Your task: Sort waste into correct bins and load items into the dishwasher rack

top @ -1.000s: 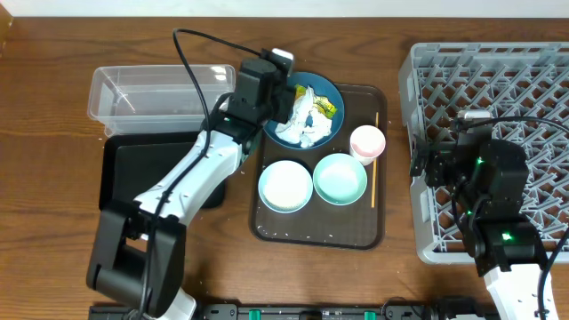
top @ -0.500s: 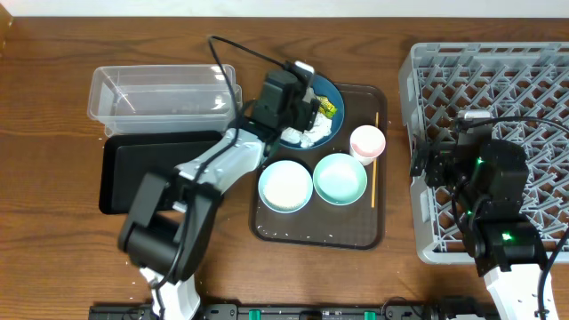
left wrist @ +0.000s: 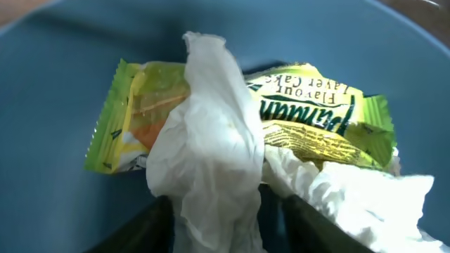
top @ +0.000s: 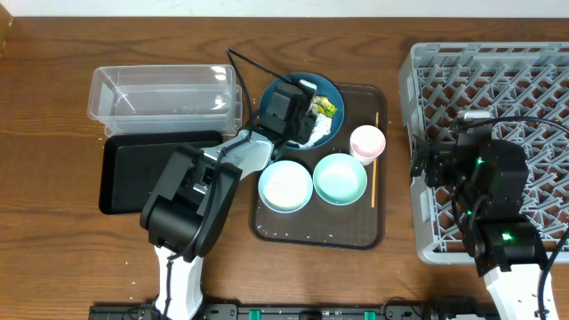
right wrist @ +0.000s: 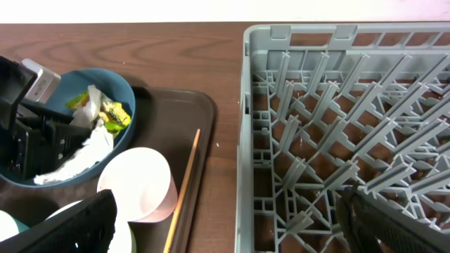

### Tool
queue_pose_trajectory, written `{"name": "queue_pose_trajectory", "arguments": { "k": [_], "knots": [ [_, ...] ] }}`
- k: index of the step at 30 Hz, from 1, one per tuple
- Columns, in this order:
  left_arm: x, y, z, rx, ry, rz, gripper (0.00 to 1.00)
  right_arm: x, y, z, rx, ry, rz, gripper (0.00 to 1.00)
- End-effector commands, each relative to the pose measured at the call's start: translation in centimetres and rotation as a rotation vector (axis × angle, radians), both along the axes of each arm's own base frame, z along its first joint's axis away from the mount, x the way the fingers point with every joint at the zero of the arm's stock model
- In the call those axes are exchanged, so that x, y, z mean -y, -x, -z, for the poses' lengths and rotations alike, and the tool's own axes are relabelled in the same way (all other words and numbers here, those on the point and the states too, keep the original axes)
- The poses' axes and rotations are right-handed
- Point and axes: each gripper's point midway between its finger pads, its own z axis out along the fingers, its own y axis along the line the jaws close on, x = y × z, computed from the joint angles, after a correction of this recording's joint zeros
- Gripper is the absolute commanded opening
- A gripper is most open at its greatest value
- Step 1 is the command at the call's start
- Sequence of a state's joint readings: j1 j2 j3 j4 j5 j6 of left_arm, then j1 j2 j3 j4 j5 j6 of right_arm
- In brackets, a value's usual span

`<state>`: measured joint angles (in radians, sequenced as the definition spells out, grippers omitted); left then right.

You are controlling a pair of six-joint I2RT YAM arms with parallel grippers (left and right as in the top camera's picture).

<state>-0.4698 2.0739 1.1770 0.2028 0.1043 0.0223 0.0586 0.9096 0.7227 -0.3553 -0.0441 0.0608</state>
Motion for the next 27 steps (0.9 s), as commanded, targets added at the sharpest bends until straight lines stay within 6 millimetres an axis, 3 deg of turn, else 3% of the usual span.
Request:
{"name": "queue_pose_trajectory", "arguments": {
  "k": [1,6,11,18,23,27],
  "knots": [
    [0.3,-0.3,-0.2,0.006,-0.003,0.007,0.4,0.2,-0.2,-0.9,0.017,-0.006,0.018,0.99],
    [0.3,-0.4,-0.5,0.013,0.001,0.007,0.06,0.2,-0.2,-0.9,0.017,-0.006,0.018,0.99],
    [-0.3,-1.2,-3.3,0.075,-0.004,-0.03,0.06,0.2,-0.2,-0.9,0.016,-0.006,0.018,0.99],
    [-2.7,-2.3,-11.5,0.218,0.033,-0.104,0.06,0.2,-0.2,-0.9,0.016,-0.006,0.018,0.99],
    [-6.7,-3.3,-15.8,0.288,0.057,-0.184,0.06,0.2,-0.2,-0.9,0.016,-0.005,0.018,0.99],
    [-10.8,-4.4,-16.4,0.297,0.048,-0.265,0.06,0.2,-0.2,-0.9,0.016,-0.005,0.017,0.99]
  ]
}}
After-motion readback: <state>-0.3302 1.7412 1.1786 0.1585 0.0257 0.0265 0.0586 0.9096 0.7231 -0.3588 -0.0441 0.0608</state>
